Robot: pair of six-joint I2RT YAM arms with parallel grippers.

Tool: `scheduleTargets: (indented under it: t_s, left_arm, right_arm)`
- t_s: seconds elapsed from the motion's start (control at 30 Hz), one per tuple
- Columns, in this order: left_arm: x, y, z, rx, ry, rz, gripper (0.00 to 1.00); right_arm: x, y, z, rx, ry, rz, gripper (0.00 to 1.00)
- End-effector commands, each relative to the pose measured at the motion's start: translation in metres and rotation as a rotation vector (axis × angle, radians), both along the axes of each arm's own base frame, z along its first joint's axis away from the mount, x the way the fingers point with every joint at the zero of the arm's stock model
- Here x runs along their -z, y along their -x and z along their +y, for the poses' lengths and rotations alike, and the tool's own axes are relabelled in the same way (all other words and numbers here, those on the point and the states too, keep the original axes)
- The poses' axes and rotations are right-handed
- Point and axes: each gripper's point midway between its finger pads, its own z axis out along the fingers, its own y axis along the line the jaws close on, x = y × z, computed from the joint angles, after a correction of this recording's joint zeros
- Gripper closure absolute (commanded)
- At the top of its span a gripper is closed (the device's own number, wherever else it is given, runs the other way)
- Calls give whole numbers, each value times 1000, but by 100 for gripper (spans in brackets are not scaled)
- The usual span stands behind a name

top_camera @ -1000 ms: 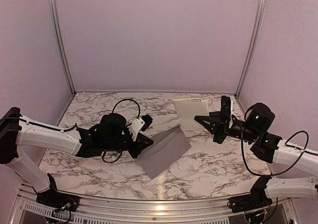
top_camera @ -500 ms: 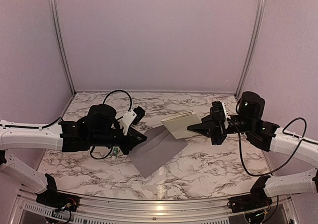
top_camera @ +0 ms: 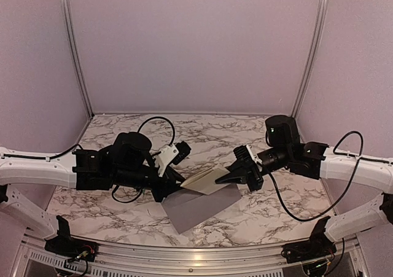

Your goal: Place the letter into the envelope and seal it

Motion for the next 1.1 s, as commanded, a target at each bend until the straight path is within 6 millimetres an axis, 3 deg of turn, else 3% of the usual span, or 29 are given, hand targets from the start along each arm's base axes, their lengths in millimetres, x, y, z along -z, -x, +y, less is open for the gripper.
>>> scheduleTargets:
  t_s: [0.0,0.27,0.93,1.07]
  left_arm:
    - [-12,21,-7,89,21,38,100]
    - [-18,40,-11,164,43,65,100]
    - [-22,49,-9,197,23,77,100]
    - [-20,45,-6,169,-9,78,100]
  right_arm:
    - [-7,2,2,-29,-2,-53,100]
    - [4,-3,4,-26,35,-50,100]
    - [46,0,17,-64,156,-3,100]
    - [60,2,29,-36,219,-16,100]
